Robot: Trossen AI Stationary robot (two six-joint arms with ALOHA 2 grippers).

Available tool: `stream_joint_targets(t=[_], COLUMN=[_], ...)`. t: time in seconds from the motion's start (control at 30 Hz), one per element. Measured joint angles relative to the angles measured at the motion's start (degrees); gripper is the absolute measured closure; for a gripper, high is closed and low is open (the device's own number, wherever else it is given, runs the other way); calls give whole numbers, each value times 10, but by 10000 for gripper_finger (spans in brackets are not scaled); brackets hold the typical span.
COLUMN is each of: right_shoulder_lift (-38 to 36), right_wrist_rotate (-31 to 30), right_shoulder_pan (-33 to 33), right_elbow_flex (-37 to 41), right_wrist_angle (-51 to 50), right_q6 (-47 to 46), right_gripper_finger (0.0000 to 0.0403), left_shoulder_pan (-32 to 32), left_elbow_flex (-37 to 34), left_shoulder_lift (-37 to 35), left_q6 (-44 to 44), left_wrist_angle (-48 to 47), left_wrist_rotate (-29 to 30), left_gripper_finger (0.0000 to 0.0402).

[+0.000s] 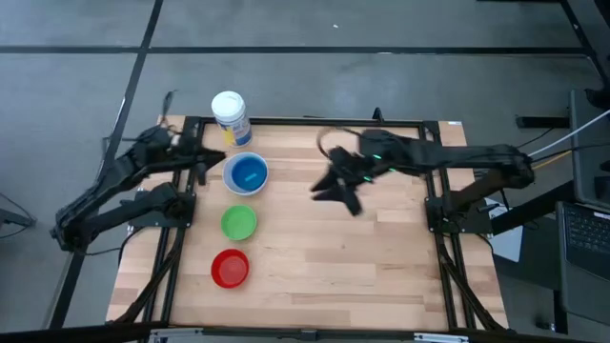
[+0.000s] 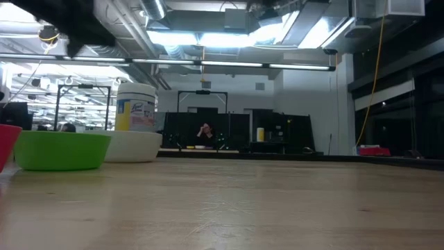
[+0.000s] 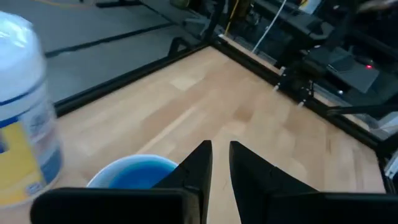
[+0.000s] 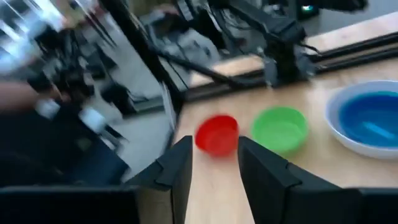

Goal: Nest bowls inside each other
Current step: Stack the green bowl on top of the light blue bowl

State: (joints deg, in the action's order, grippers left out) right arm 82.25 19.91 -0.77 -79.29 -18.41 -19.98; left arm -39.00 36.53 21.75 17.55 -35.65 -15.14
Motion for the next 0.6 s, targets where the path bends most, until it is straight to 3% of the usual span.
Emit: stream_joint_targets(t=[0.07,0.17,0.3,0.43,0.6], right_shoulder_lift=[42,103,138,126,64], right_wrist_rotate=[48,99,138,118,51], right_shoulder_pan=[16,20,16,20,20], right_elbow_flex=[2,-26,-75,-86,-89], right_wrist_angle=[54,61,66,40,-64], right_q6=[-23,-23,-19,-8,23], right_gripper_finger=[273,271,263,263,271], left_shoulder_pan=[21,50,77,99,124], left_elbow_flex=[32,89,150,163,163], left_shoulder_lift=[-29,-43,-13,34,70], left_q6=[0,-19,-38,-51,-90], left_wrist_angle=[-62,-143,-291,-435,-533], left_wrist_rotate=[33,62,4,-93,-94], left_gripper_finger=[352,351,350,353,354])
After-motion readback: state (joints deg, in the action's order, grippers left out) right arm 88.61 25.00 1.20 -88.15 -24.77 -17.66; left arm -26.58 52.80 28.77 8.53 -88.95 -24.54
